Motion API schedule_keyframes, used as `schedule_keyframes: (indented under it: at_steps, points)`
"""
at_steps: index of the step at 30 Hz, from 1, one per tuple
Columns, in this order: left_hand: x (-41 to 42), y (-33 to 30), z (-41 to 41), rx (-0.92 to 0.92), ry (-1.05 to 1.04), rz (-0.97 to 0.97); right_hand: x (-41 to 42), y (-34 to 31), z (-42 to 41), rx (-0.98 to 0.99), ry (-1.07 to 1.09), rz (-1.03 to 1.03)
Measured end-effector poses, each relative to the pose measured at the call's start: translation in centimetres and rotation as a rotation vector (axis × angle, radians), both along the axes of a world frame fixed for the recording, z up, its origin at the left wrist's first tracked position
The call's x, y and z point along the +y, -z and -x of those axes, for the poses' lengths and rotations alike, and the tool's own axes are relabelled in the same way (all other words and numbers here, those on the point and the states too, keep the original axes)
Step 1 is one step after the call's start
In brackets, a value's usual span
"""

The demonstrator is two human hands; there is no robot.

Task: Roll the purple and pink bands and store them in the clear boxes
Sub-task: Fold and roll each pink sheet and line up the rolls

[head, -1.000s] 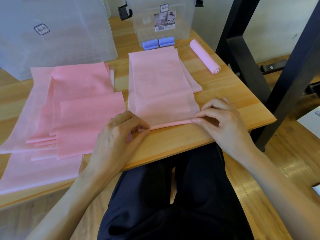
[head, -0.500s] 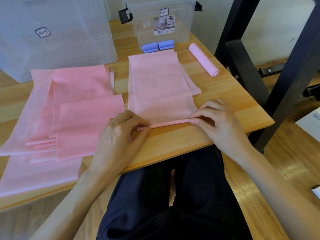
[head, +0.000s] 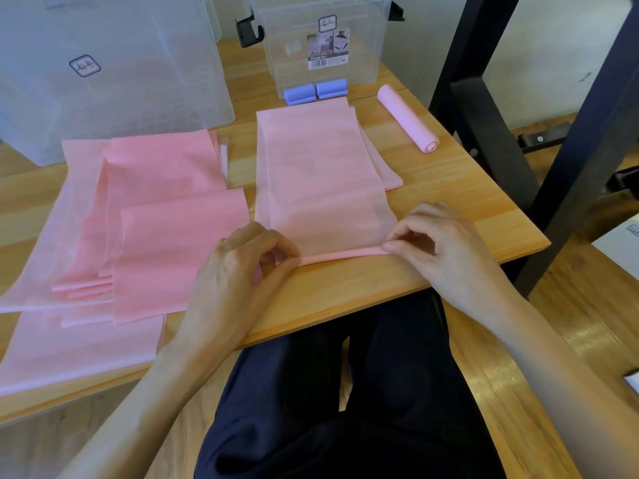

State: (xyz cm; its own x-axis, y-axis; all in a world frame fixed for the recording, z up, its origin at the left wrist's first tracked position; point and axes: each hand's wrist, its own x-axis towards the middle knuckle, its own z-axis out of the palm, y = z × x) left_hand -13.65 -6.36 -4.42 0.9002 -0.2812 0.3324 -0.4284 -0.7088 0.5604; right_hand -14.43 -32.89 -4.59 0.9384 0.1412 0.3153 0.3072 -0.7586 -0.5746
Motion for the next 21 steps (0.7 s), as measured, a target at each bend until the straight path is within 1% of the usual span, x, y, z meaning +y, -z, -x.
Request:
schedule_keyframes:
  at_steps: [3,7,11,13,16,21]
  points:
    - [0.2,0.2,0.3,-0.033,-0.011,-0.026,-0.4,0.4,0.2,-0.031,-0.022,-0.040]
    - [0.3,0.3,0.0,-0.034,-0.047,-0.040,-0.3,0.8,-0.2,-0.090,0.008,-0.042]
    - [-0.1,-0.1,-0.2,0.001,-0.080,0.017,0.3,1.2,-0.4,-0.142,0.007,-0.040]
    - [-0.2,-0.1,-0.3,-0.019,-0.084,0.015,0.2,1.3,-0.4,-0.162,-0.001,-0.037]
    - [0.1,0.1,-0.4,-0.048,-0.082,-0.011,-0.1,1.5,-0.6,-0.162,-0.007,-0.036]
    - [0.5,0.1,-0.7,-0.043,-0.072,-0.029,0.1,1.4,-1.1,-0.158,0.014,-0.041]
